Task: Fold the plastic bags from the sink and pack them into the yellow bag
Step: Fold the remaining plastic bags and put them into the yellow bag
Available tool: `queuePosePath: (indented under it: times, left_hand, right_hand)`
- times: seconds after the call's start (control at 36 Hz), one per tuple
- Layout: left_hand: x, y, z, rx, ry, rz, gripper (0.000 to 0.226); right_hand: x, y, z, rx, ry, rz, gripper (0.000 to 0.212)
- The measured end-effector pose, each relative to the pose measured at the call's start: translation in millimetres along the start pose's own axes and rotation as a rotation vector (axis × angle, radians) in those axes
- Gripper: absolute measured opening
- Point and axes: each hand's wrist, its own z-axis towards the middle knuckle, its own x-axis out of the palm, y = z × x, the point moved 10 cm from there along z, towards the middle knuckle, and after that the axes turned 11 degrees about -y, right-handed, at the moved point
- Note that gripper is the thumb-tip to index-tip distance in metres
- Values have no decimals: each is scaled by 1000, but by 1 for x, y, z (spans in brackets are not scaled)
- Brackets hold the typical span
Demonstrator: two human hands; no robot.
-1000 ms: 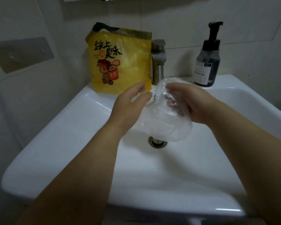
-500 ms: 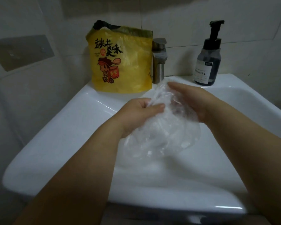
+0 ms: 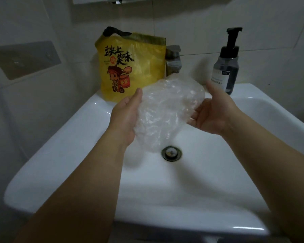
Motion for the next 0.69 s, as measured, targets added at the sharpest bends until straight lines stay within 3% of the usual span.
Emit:
queuePosePath:
  times: [0.06, 0.14, 0.17, 0.22, 0.31, 0.36, 0.47, 0.56, 0.61, 0.69]
  left_hand:
    - [-2, -1, 1, 16, -23, 6, 29]
    - [-5, -2, 3, 40, -54, 17, 25]
    - [-8, -2, 4, 49, -70, 23, 25]
    - [-12, -2, 7, 53, -102, 0, 23]
    - [-14, -2, 9, 53, -115, -25, 19]
    - [-13, -2, 8, 62, -112, -26, 19]
    - [-13, -1, 11, 69, -105, -11, 22]
    - [-21, -1, 14, 54, -135, -33, 30]
    - [-22, -1, 14, 43, -129, -61, 32]
    - [-20, -3, 11, 73, -73, -66, 62]
  right_hand:
    - [7, -3, -2, -30, 53, -120, 50]
    - [14, 1, -6, -138, 63, -240, 11]
    - [11, 5, -4, -177, 18, -216, 8]
    - [2, 12, -3, -210, -79, -92, 18]
    - [-7, 17, -6, -178, -135, 78, 12]
    - [0, 13, -6, -151, -73, -9, 35]
    - [1, 19, -4, -290, -46, -74, 61]
    - [-7, 29, -3, -298, -40, 53, 53]
    - [-8, 27, -4, -246, -25, 95, 35]
    - [-4, 23, -10, -230, 33, -7, 22]
